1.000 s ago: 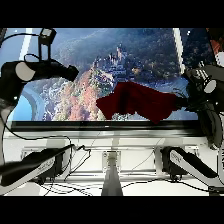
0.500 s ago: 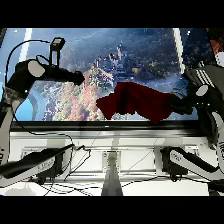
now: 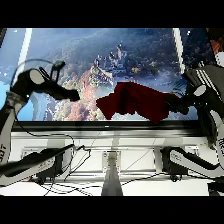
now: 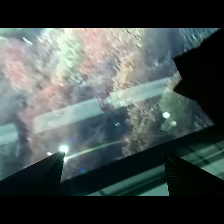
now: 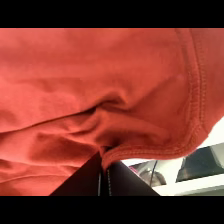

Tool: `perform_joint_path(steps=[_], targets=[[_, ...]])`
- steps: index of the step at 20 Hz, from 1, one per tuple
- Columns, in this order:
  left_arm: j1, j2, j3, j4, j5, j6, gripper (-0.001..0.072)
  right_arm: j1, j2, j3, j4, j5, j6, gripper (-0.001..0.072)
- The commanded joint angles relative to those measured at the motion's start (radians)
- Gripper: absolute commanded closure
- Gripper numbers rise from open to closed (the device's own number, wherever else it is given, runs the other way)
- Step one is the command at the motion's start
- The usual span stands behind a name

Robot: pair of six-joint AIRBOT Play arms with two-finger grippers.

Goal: Fold the clothes and pants, and hang the long-sleeved shirts on hangers.

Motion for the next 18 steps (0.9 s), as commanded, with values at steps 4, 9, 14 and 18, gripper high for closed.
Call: perform_joint_path(steps=[4,9,14,18], targets=[[-0.118,-0.055,-0.233,-0.519,0.185,0.194,0.0025,-0.001,-0.002,-0.001,0.005,-0.029,-0.003,0.0698],[-0.293,-0.155,-0.231,-0.600,0.267,0.215,0.0026,-0.001,-0.002,-0.001,0.009,-0.038,-0.003,0.0698],[-0.332,-0.182,-0.230,-0.711,0.320,0.258,0.0257,0.000,0.001,0.016,0.009,-0.052,-0.019,0.0698],[-0.352,-0.184,-0.222,-0.759,0.414,0.260,0.0494,0.000,0.038,0.066,0.010,-0.060,-0.066,0.0698]])
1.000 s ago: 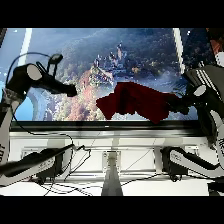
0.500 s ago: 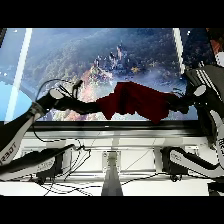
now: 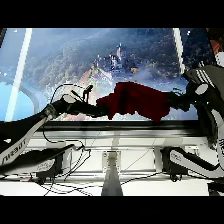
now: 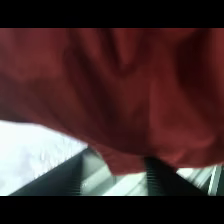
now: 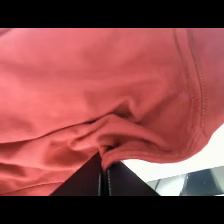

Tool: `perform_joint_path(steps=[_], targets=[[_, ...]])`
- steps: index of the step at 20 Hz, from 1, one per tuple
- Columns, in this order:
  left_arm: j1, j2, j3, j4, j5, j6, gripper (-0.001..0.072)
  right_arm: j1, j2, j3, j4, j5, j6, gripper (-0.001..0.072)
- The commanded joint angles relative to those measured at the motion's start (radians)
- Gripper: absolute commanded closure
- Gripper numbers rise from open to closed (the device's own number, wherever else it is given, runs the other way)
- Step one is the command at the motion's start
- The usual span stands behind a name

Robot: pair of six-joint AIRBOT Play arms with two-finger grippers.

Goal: Fold the clothes and pants, and hang the long-sleeved shirts on hangers.

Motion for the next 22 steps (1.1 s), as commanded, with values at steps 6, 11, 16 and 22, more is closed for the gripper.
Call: perform_joint_path(steps=[6,11,16,22], targets=[[-0.026,-0.002,0.163,-0.054,0.066,0.051,0.0691,0.000,0.143,0.094,0.008,-0.014,-0.071,0.0698],[-0.005,0.043,0.246,0.007,0.002,0.087,0.0690,-0.001,0.276,0.161,0.002,-0.014,-0.106,0.0698],[-0.005,0.025,0.243,0.338,-0.238,-0.086,0.0021,0.000,0.291,0.165,0.000,-0.010,-0.106,0.0698],[-0.051,-0.063,0.242,0.361,-0.312,-0.094,0.0022,0.000,0.287,0.165,0.000,-0.011,-0.106,0.0698]])
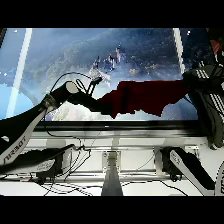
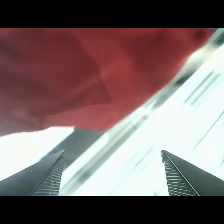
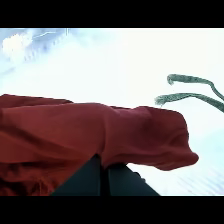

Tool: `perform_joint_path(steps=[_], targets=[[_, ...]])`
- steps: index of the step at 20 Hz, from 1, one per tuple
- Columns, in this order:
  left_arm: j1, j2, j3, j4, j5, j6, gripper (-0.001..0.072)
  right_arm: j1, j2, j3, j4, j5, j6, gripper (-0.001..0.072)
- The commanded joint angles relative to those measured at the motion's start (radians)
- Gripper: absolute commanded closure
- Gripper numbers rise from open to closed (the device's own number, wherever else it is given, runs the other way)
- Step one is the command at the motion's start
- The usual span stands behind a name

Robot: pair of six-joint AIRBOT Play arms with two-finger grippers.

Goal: Fold the clothes and pants, and hang the long-sleeved shirts on hangers.

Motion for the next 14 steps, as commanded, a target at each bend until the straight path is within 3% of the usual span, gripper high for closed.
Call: perform_joint_path(steps=[1,5,6,7,9,11,14], targets=[[-0.052,-0.069,0.001,-0.001,-0.013,-0.022,0.0022,-0.001,0.002,0.001,0.000,0.000,-0.001,0.0698],[-0.121,-0.153,0.002,-0.138,0.194,-0.022,0.0025,0.000,0.002,0.001,0.000,0.000,-0.001,0.0698],[-0.121,-0.159,0.002,-0.152,0.248,-0.028,0.0097,0.000,0.002,0.001,0.000,0.000,-0.001,0.0698],[-0.116,-0.158,0.002,-0.151,0.287,-0.044,0.0239,0.000,0.002,0.001,0.000,0.001,-0.001,0.0698],[-0.085,-0.156,0.010,-0.151,0.320,-0.044,0.0387,0.000,0.002,0.001,0.000,0.000,-0.001,0.0698],[-0.047,-0.155,0.019,-0.152,0.320,-0.042,0.0689,0.000,0.002,0.001,0.000,-0.003,-0.001,0.0698],[-0.001,-0.124,0.019,-0.151,0.318,-0.039,0.0691,-0.001,0.002,0.001,0.000,-0.003,-0.001,0.0698]])
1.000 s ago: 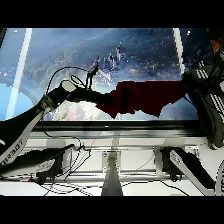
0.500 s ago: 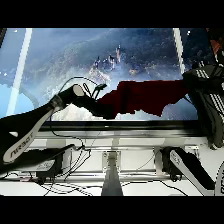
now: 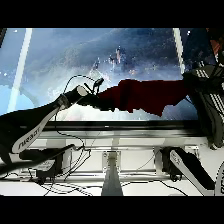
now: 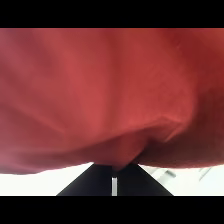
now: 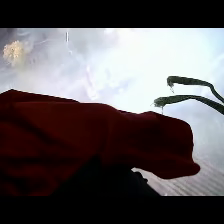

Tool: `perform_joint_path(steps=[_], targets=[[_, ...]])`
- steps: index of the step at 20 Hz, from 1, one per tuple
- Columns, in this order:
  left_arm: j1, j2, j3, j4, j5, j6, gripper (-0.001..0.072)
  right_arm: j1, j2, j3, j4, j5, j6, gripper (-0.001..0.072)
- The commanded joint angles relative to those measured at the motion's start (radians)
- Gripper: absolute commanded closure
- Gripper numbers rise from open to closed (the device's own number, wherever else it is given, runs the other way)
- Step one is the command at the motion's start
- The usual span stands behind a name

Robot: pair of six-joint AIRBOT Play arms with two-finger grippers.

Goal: Fold the clothes and pants, and hang the long-sleeved shirts on hangers.

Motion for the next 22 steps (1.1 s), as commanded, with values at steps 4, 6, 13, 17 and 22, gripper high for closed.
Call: perform_joint_path(steps=[4,6,13,17,22], targets=[[0.143,0.162,0.024,-0.013,-0.009,0.046,0.0691,0.000,0.007,0.026,0.009,-0.003,-0.039,0.0698],[0.236,0.283,0.061,-0.013,-0.013,0.046,0.0691,0.000,0.016,0.090,0.008,-0.002,-0.072,0.0698],[0.626,0.760,0.185,-0.012,0.066,0.053,0.0691,0.000,0.086,0.465,0.090,0.004,-0.097,0.0699],[0.783,0.995,0.185,-0.008,0.202,0.073,0.0691,-0.001,0.183,0.595,0.155,0.008,-0.097,0.0699],[0.889,1.148,0.184,0.166,0.170,0.016,0.0692,-0.001,0.310,0.606,0.129,0.107,-0.097,0.0698]])
